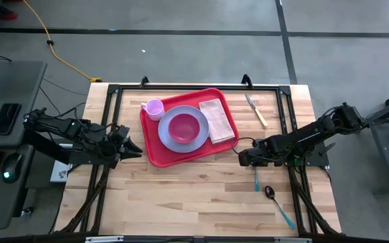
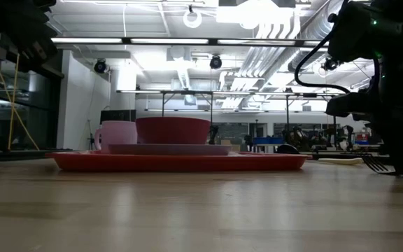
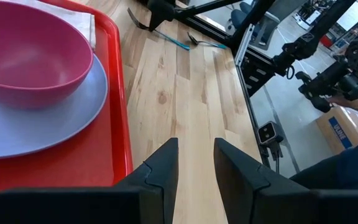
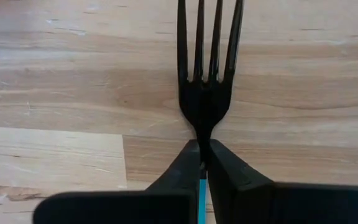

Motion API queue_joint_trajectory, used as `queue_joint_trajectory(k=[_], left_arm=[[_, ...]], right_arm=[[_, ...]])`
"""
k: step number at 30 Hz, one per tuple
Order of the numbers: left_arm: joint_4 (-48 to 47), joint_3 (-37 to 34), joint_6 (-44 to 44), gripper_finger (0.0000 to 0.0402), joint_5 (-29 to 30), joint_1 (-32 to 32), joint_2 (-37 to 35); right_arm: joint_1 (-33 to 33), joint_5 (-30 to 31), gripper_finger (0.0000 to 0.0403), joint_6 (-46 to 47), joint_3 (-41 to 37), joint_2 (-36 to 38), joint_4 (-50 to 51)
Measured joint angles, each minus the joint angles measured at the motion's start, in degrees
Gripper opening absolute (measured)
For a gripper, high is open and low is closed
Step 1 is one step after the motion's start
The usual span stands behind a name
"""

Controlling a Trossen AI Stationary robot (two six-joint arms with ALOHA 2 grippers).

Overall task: Set up tray
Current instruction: Put the blue fork on the brown napkin

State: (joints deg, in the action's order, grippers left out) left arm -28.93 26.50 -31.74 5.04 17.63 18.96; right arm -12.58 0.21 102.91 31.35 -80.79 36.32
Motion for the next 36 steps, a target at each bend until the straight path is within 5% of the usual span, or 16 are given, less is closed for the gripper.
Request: queue_joint_trajectory(k=[7, 15, 28, 36], left_arm=[[0.0, 0.0, 0.0, 0.0134, 0.0, 0.0, 0.0], [0.0, 0.0, 0.0, 0.0134, 0.0, 0.0, 0.0], [-0.5, 0.0, 0.0, 0.0134, 0.0, 0.0, 0.0], [-0.8, 0.0, -0.1, 0.0134, -0.1, 0.0, 0.0]], right_arm=[[0.0, 0.3, 0.0003, -0.1, 0.3, 0.0, 1.4], [0.3, 5.4, 0.0001, -3.3, 5.7, -0.5, 14.4], [0.2, 4.9, 0.0, -2.9, 6.4, -0.3, 7.9], [2.2, 9.2, 0.0, -7.7, 15.1, -0.2, 14.0]])
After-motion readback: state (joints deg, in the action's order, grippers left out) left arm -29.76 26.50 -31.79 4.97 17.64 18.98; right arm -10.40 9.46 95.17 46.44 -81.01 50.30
